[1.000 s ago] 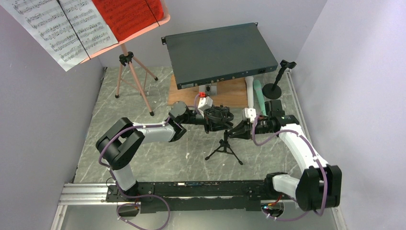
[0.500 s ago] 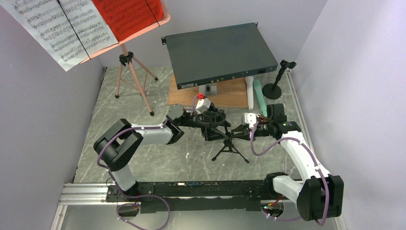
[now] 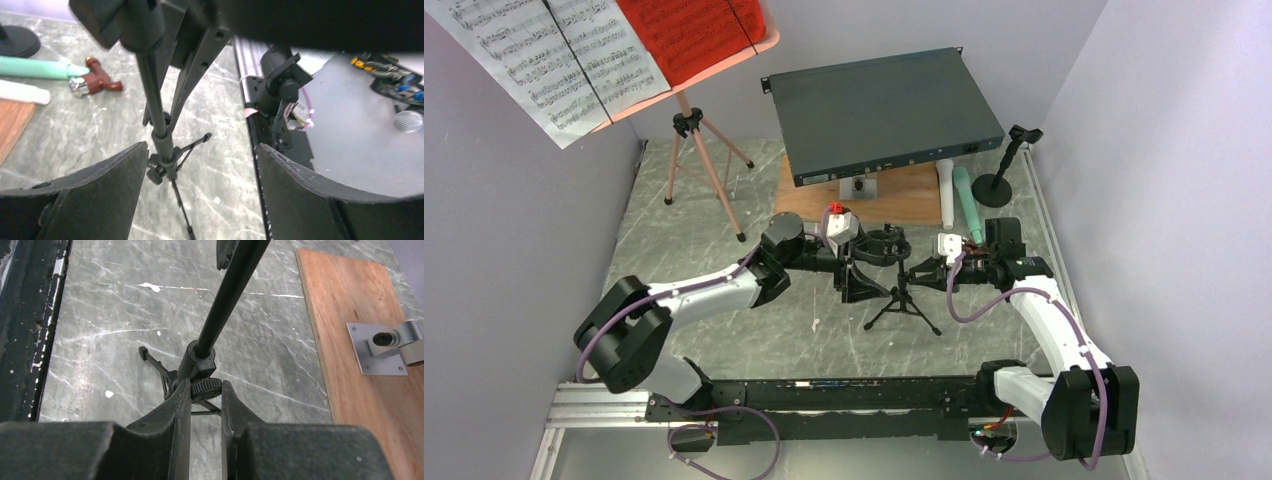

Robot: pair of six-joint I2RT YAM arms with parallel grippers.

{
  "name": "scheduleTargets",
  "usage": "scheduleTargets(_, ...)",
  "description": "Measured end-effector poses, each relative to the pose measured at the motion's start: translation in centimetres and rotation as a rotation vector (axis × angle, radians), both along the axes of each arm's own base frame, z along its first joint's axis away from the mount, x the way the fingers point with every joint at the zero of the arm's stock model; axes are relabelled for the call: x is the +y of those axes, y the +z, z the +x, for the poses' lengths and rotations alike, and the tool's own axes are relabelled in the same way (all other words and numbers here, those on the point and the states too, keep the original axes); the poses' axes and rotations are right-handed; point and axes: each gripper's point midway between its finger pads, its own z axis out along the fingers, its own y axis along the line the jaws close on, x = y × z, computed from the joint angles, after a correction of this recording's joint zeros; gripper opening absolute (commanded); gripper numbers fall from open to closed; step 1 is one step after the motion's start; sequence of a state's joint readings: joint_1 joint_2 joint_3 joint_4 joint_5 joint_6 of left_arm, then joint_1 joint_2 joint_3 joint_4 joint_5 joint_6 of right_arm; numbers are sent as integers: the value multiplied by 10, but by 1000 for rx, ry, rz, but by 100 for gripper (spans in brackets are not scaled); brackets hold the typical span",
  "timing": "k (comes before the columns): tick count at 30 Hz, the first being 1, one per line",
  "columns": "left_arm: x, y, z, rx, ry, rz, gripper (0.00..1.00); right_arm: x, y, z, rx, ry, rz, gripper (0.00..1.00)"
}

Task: Pack up the instrument practice props
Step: Unscrew the knob on the microphone stand, then pick up the microphone stand at the center of the board.

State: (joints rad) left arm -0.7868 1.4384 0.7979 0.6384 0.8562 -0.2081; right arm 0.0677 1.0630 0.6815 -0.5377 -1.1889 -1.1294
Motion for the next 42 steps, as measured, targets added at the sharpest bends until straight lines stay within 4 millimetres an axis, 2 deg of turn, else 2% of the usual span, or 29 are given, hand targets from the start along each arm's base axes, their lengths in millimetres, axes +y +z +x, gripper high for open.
scheduleTargets(3, 6, -12, 3, -30, 31, 64, 85, -1, -1, 1, -29, 6, -9, 1)
scheduleTargets(4, 8, -17, 4, -35, 38, 86, 85, -2, -2, 1, -42, 11, -15, 5)
scheduleTargets(8, 15, -41, 3, -13, 51, 163, 85, -9, -5, -4, -77, 35, -41, 24)
scheduleTargets(9, 18, -47, 1, -6, 54, 179, 85, -11, -6, -5, -74, 38, -45, 32)
scheduleTargets(12, 26, -58, -3, 8, 65, 218, 85, -15, -10, -10, -45, 50, -56, 45)
scheduleTargets(16, 33, -52, -5, -18, 82, 225, 86, -24, -21, -17, 17, 43, -67, 56)
scheduleTargets(20, 39, -40, -7, -60, 99, 216, 86, -28, -16, -20, 45, 24, -49, 62)
scheduleTargets(27, 48, -42, -8, -84, 118, 251, 86, -22, 4, -18, 80, 19, 35, 63)
scheduleTargets(32, 50, -41, -8, -86, 127, 250, 86, -10, 4, -17, 148, 44, 58, 63)
scheduleTargets(37, 53, -41, -11, -87, 130, 249, 87, 3, 6, -16, 164, 75, 61, 54)
scheduleTargets(42, 59, -26, -11, -113, 147, 220, 89, 5, -6, -13, 208, 82, 50, 45)
